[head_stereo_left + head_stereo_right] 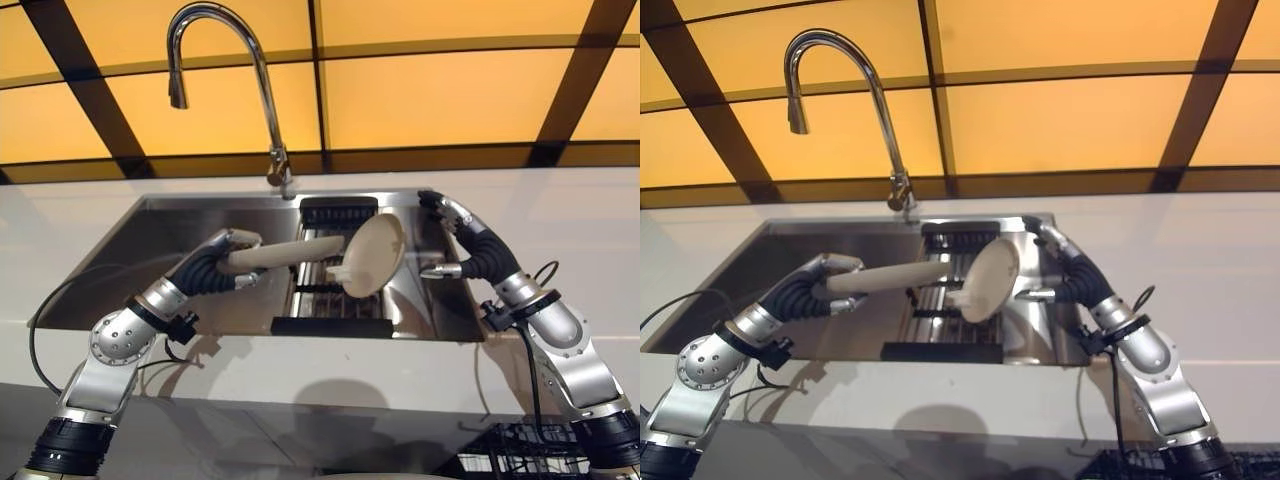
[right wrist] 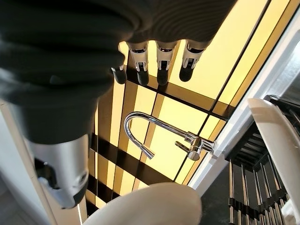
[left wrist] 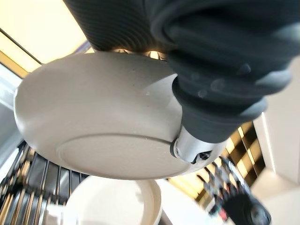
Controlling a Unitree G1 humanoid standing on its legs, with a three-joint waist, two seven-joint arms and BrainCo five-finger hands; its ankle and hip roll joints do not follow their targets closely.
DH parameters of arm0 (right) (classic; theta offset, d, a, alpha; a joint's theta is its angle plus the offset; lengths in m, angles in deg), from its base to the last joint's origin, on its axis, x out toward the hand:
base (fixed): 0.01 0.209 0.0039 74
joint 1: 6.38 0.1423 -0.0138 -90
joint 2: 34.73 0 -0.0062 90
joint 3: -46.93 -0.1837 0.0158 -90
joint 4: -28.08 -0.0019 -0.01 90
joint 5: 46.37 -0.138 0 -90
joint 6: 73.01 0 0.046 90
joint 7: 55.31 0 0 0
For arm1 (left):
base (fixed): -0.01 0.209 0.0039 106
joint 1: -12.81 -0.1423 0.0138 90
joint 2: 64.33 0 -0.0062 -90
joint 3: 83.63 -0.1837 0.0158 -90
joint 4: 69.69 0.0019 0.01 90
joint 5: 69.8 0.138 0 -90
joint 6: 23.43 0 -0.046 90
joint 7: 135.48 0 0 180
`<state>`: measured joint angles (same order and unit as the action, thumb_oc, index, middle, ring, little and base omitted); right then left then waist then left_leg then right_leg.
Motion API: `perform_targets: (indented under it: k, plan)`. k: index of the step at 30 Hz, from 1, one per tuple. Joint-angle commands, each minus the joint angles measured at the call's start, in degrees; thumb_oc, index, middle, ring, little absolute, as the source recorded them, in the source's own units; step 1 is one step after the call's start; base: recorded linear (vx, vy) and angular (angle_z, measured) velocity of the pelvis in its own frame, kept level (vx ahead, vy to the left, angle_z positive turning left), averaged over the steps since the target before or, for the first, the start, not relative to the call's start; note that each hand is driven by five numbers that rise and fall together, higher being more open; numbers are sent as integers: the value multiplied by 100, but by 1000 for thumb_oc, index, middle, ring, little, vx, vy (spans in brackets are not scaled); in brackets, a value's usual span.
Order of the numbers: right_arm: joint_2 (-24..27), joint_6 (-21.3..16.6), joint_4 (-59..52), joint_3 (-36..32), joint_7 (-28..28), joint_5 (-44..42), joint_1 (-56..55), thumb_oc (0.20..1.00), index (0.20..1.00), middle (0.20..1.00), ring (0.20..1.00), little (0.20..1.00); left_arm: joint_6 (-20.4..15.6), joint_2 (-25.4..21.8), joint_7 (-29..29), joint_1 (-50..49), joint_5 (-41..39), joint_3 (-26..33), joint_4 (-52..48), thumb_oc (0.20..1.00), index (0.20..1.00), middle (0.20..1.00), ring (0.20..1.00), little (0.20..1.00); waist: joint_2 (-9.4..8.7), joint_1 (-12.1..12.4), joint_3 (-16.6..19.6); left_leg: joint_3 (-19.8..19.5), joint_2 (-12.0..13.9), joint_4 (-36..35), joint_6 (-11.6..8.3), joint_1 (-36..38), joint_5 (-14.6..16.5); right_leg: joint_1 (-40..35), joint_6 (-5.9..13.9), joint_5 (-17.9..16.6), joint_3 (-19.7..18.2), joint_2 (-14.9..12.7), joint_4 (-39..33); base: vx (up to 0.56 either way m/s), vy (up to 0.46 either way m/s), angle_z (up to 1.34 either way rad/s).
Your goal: Pick up plates and place into dishwasher.
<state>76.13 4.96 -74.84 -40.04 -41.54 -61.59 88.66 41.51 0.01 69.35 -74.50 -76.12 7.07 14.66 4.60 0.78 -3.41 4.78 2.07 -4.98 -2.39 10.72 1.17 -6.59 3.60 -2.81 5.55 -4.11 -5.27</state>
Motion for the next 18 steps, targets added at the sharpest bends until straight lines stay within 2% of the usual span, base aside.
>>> perform_targets:
  k: [1,6,9,18]
  plan:
    - [151,-75,-367,178,152,-195,664,1000,1000,1000,1000,1000,-203,-487,240,867,-358,-336,-250,200,200,200,200,200,-278,-1,245,-170,-257,89,246,-215,524,173,390,394,128,-207,127,0,0,0]
    - [222,30,-412,391,320,-236,810,1000,1000,1000,1000,1000,14,-471,505,1196,-607,-653,-353,200,200,200,200,200,-296,-16,263,-170,-277,78,259,-222,509,158,410,379,112,-228,114,0,0,0]
    - [157,149,-445,601,622,-246,892,1000,1000,1000,1000,1000,196,-254,643,1299,-890,-799,-329,200,200,200,200,200,-317,-5,262,-169,-297,89,276,-230,513,156,420,383,110,-246,126,0,0,0]
    - [97,348,-608,1298,1197,-244,960,1000,1000,1000,1000,1000,277,23,654,1197,-915,-1125,-272,200,200,200,200,200,-357,52,251,-167,-315,77,302,-247,486,133,418,403,113,-269,149,31,10,0]
